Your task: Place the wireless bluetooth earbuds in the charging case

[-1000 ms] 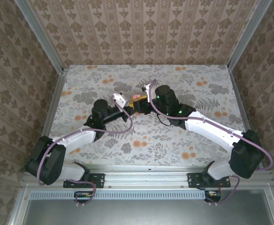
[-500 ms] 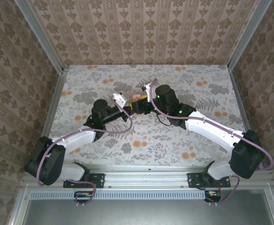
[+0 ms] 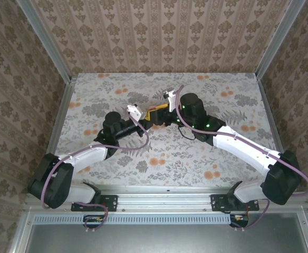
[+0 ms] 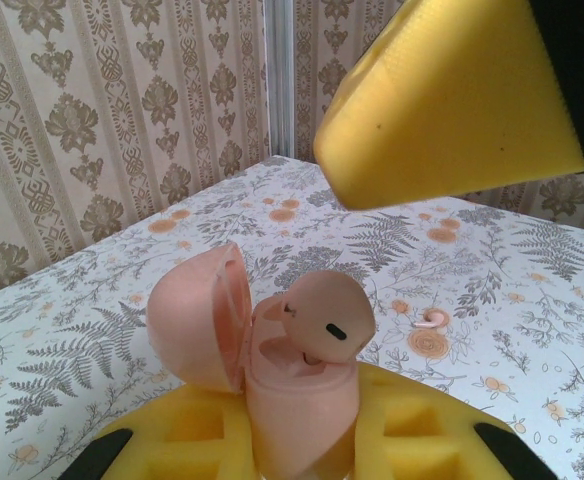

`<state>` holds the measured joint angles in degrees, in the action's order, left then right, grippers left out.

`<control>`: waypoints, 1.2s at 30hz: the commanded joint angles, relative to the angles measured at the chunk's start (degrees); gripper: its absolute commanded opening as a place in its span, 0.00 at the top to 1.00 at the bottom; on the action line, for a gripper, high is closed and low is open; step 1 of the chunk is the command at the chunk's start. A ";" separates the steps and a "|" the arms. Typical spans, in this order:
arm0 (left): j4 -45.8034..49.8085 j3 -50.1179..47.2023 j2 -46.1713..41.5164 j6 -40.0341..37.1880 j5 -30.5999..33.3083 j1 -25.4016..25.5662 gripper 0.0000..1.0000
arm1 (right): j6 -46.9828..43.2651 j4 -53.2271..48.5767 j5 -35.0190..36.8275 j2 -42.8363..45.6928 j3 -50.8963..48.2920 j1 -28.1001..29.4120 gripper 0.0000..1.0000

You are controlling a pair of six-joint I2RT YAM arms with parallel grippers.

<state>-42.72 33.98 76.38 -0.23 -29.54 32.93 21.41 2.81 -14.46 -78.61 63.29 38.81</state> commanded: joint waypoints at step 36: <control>0.25 1.07 -2.06 -1.55 0.54 -0.06 0.90 | 6.12 -3.20 -7.12 -3.91 -0.71 -4.70 0.56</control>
<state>-42.04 33.98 75.33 -0.91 -29.10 32.93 28.47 -0.43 -20.14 -82.24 62.52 33.82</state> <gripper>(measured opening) 0.194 0.441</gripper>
